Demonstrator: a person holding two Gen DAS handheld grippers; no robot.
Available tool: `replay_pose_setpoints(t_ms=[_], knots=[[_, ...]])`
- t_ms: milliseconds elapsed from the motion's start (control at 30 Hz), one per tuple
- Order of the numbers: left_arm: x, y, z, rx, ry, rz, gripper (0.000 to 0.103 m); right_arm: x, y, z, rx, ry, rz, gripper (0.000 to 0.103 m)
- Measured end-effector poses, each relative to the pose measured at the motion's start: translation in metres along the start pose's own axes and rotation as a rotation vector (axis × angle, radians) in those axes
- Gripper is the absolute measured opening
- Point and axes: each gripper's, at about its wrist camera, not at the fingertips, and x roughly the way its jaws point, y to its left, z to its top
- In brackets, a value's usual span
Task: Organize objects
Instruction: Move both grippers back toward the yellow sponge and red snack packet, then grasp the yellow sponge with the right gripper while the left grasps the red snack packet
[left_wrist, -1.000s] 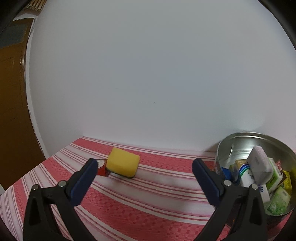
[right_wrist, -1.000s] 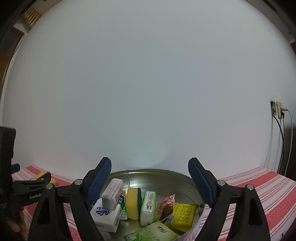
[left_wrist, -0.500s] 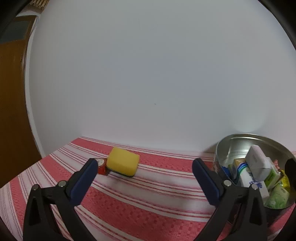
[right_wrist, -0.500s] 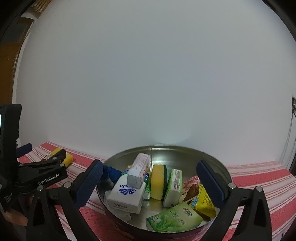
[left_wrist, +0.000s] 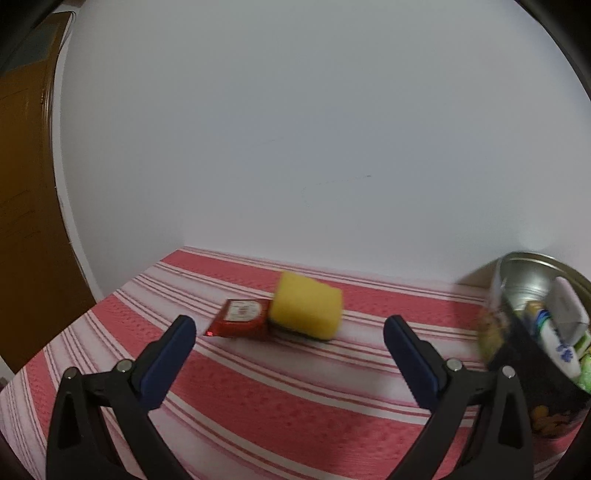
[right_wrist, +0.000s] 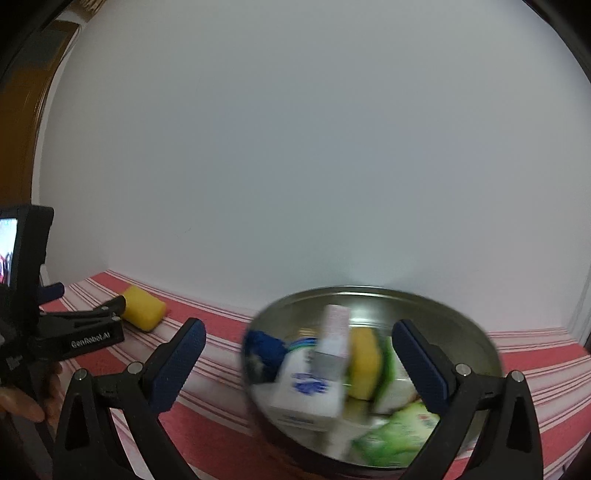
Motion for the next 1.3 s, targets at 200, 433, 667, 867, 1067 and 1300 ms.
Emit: replay_pose_setpoints(t_ms=[200,433,667,867,1067,1300], knots=[[0.016,0.032,0.001,-0.052,0.043,0.029,0.103,0.024,0.037,0.004,0.018,0.032,0.058,0.102],[0.038,0.067,0.003,-0.109,0.099,0.07,0.103,0.054,0.067,0.006,0.03,0.072,0.108,0.102],[0.072,0.118,0.002,-0.233,0.221,0.165,0.103,0.085,0.089,0.008,0.026,0.117,0.16,0.102],[0.081,0.138,-0.002,-0.246,0.28,0.272,0.103,0.129,0.116,0.01,0.043,0.212,0.257,0.102],[0.083,0.138,-0.003,-0.233,0.298,0.275,0.102,0.189,0.146,0.004,0.098,0.39,0.344,0.102],[0.09,0.132,-0.001,-0.185,0.304,0.271,0.102,0.238,0.171,-0.006,0.113,0.571,0.35,0.102]])
